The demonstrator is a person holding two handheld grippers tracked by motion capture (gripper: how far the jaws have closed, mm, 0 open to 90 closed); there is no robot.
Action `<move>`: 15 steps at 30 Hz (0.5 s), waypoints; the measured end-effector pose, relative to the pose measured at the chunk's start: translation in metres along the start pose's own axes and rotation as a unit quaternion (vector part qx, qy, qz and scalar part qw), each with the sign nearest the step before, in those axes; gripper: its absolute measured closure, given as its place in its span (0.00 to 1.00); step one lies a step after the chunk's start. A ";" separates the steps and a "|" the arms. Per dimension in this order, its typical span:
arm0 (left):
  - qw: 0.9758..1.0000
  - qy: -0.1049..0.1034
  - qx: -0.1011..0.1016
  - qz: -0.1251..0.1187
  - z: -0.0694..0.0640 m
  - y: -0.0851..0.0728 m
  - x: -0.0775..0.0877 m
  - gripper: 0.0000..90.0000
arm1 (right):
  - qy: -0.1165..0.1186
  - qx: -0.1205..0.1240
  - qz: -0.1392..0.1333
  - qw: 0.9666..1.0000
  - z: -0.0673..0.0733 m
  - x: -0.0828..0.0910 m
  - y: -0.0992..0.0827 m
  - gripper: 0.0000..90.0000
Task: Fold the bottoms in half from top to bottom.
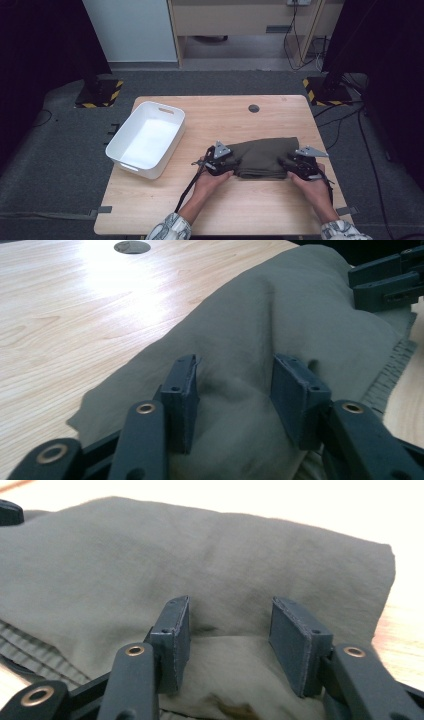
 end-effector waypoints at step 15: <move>0.999 0.036 0.015 -0.013 0.043 0.017 0.029 0.54 | 0.006 0.012 0.020 1.000 0.008 0.004 -0.008 0.57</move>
Point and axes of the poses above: each handheld gripper's, and its own axes: x roughly backward along the jaws, y roughly out of its top, z roughly to its left, the point moved 5 cm from there along -x, roughly forward along the jaws, and after that the axes turned 11 degrees about x, right-handed, at the moved point
